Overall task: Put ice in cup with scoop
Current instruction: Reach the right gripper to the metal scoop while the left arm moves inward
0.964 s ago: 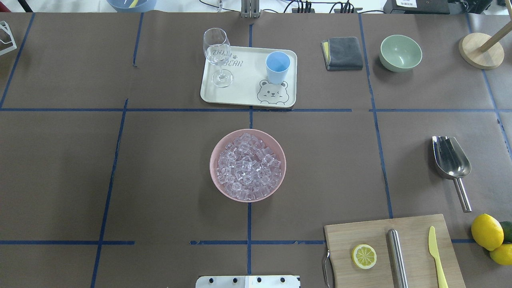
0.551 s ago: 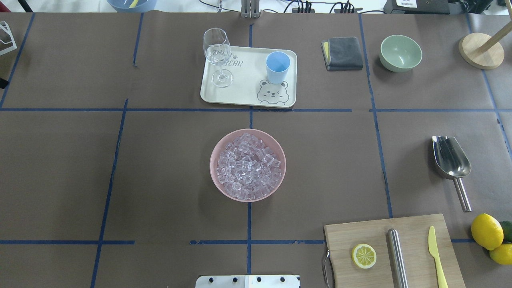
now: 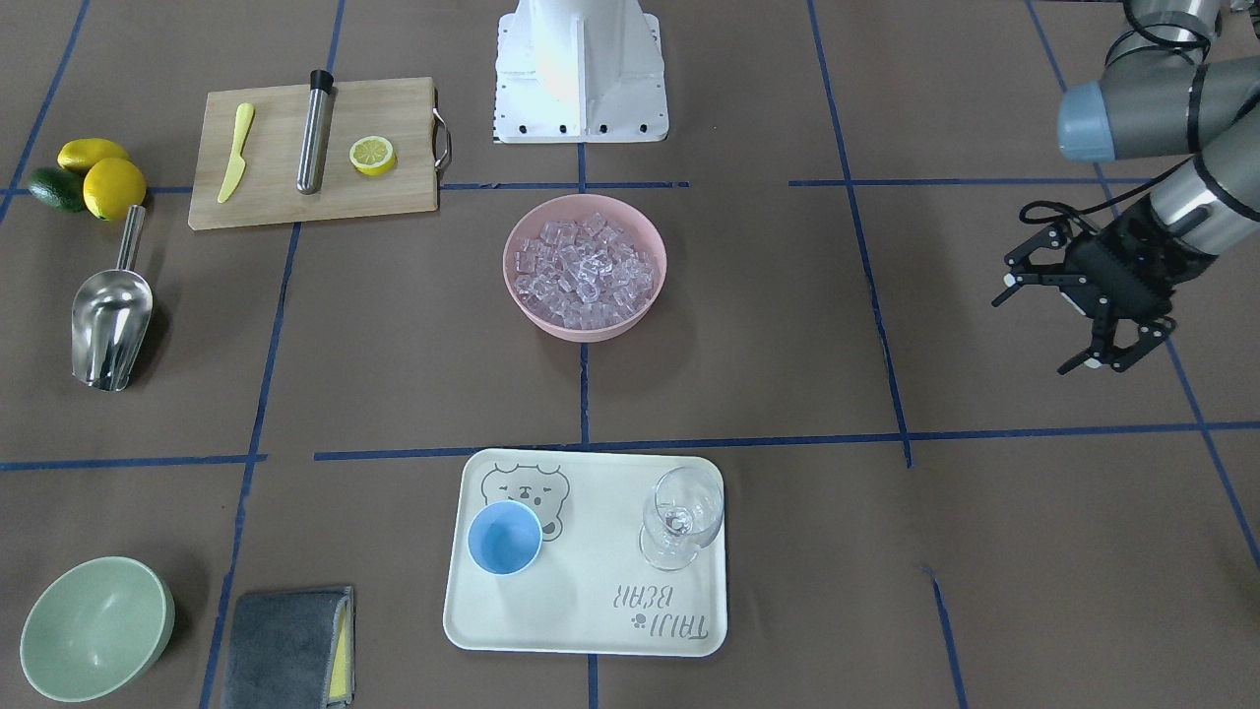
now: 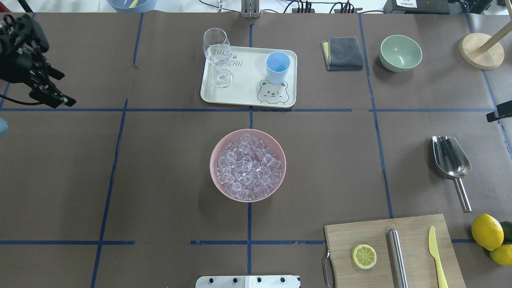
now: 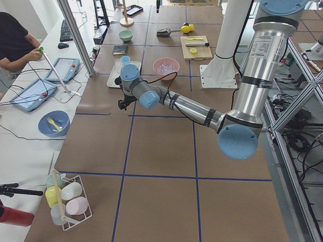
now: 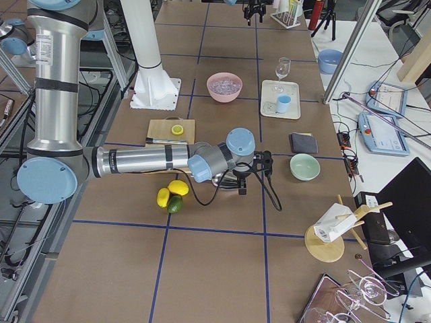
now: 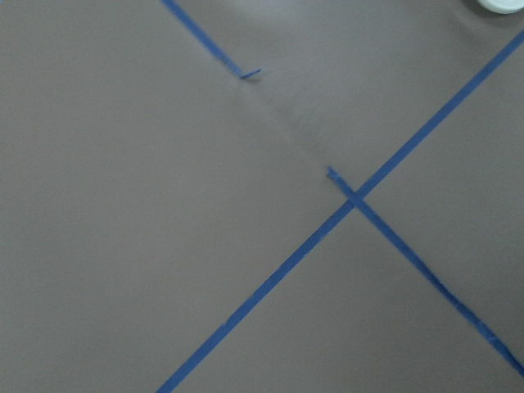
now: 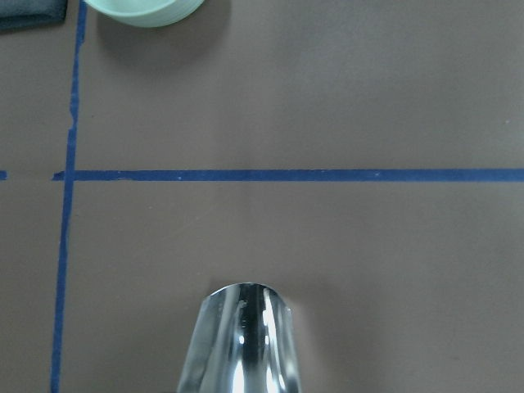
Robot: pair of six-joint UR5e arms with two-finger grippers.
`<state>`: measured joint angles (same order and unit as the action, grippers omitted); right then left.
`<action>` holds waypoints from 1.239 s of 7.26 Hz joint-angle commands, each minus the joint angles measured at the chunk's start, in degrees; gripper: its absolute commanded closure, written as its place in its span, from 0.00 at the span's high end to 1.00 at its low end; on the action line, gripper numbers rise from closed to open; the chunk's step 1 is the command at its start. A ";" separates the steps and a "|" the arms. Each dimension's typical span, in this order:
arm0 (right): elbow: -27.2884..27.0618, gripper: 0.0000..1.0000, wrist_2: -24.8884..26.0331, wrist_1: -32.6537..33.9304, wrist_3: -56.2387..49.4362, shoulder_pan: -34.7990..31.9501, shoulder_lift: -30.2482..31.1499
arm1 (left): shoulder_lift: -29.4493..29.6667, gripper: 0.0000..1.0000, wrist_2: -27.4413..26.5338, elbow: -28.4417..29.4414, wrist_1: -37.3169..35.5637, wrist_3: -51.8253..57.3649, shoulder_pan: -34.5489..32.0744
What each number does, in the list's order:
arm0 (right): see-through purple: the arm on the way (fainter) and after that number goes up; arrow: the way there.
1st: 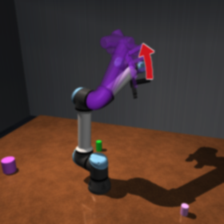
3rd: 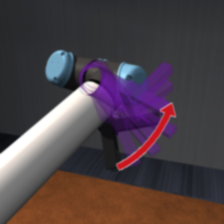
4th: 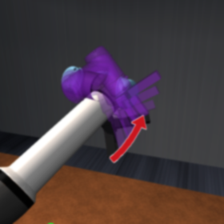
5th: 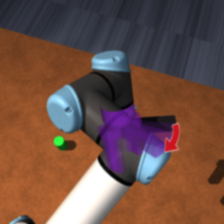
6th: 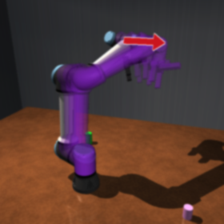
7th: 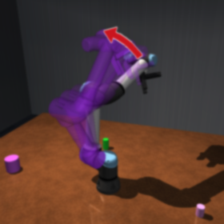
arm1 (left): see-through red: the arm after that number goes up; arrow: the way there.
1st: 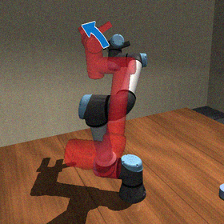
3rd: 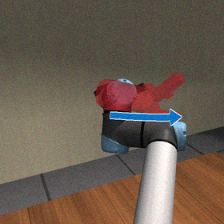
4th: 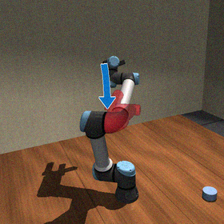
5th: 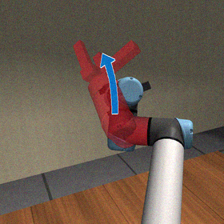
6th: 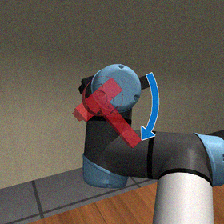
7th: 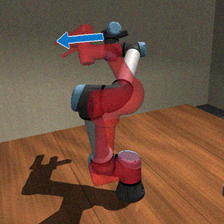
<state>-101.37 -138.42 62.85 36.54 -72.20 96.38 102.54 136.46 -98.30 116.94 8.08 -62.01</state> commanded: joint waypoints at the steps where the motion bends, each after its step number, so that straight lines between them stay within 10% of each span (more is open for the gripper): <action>1: -6.87 1.00 6.19 -1.94 10.64 9.75 3.70 | 0.74 1.00 0.12 0.04 3.64 -0.69 4.00; 9: -5.52 0.94 14.40 -1.68 10.92 26.05 8.84 | 0.82 1.00 0.03 0.21 3.91 -5.00 4.88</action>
<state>-108.36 -124.10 61.17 47.44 -47.20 106.58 103.36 136.49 -98.28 120.85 3.08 -57.13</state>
